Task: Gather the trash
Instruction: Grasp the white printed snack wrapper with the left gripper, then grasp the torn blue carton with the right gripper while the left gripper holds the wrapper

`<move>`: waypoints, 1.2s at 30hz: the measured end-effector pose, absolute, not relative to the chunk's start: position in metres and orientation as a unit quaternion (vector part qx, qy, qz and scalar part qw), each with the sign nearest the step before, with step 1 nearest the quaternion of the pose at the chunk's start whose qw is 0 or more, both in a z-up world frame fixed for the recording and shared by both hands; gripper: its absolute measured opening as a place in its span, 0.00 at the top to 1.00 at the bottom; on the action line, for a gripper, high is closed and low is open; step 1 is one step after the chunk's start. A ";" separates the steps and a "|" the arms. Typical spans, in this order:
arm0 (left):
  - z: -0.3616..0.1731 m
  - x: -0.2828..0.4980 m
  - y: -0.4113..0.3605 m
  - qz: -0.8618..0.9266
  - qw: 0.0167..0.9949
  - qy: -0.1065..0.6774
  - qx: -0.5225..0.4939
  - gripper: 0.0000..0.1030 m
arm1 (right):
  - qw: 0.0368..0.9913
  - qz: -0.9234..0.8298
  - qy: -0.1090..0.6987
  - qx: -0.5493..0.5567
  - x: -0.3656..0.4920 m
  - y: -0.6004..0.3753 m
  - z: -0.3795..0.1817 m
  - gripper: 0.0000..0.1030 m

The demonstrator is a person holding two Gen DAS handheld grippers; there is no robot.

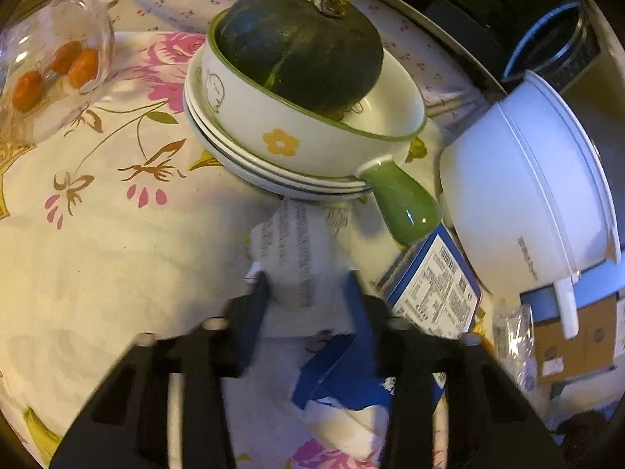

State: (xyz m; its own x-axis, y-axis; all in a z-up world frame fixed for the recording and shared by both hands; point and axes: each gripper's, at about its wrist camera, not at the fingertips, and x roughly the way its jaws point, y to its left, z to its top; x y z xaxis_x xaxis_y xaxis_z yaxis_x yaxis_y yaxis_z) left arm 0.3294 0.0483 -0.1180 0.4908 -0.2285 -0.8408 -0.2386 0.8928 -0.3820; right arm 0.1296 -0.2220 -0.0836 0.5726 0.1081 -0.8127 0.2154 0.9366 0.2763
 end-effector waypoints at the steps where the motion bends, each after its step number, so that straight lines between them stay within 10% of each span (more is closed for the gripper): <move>1: -0.118 0.326 0.051 -0.005 0.833 0.500 -0.238 0.70 | 0.869 -0.030 0.462 0.176 0.130 -0.222 -0.083 0.10; 3: -0.118 0.319 0.056 -0.018 0.831 0.495 -0.251 0.85 | 0.867 -0.030 0.463 0.180 0.131 -0.223 -0.084 0.10; 21: -0.037 0.154 0.124 -0.099 0.868 0.380 -0.304 0.87 | 0.788 0.076 0.538 0.290 0.214 -0.168 -0.101 0.09; 36: -0.024 0.139 0.145 -0.116 0.866 0.367 -0.320 0.87 | 0.836 0.003 0.542 0.092 0.241 -0.119 -0.100 0.18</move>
